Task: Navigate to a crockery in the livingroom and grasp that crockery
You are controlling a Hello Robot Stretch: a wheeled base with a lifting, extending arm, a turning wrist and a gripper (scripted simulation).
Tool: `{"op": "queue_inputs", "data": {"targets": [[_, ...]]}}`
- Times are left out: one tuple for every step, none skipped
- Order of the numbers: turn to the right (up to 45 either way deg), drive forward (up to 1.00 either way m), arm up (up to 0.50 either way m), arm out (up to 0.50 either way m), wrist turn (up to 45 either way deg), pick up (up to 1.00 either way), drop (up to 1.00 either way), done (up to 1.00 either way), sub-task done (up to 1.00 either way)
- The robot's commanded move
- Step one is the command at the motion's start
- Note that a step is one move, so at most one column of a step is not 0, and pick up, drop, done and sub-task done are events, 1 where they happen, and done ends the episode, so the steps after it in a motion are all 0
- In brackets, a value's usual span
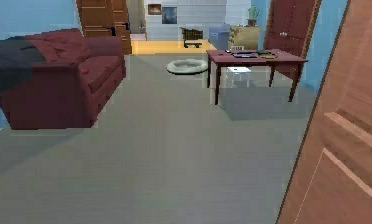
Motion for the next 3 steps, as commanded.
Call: {"op": "queue_inputs", "data": {"targets": [[0.0, 1.00, 0.00, 0.00, 0.0, 0.00, 0.00, 0.00, 0.00], [18.0, 0.00, 0.00, 0.00, 0.0, 0.00, 0.00, 0.00, 0.00], [0.0, 0.10, 0.00, 0.00, 0.0, 0.00, 0.00, 0.00, 0.00]]}}
